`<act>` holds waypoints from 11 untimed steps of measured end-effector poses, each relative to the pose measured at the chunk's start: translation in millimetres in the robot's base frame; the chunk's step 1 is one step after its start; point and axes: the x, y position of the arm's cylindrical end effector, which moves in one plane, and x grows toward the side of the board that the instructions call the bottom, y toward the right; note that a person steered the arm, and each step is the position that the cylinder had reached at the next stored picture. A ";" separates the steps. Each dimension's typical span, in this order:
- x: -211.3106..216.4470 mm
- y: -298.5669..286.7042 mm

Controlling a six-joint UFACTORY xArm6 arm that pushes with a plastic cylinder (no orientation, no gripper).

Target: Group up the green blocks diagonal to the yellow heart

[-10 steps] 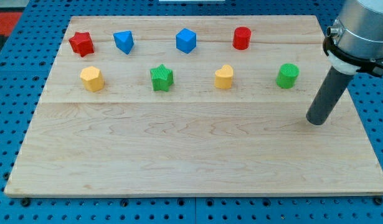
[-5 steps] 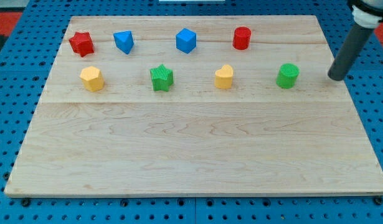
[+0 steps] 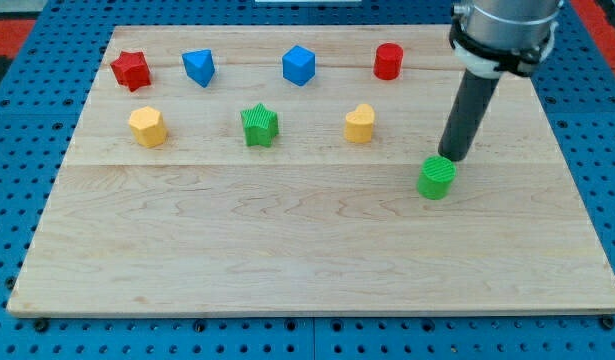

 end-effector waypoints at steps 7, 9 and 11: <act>-21.9 -189.9; 11.0 -188.1; 45.0 -147.5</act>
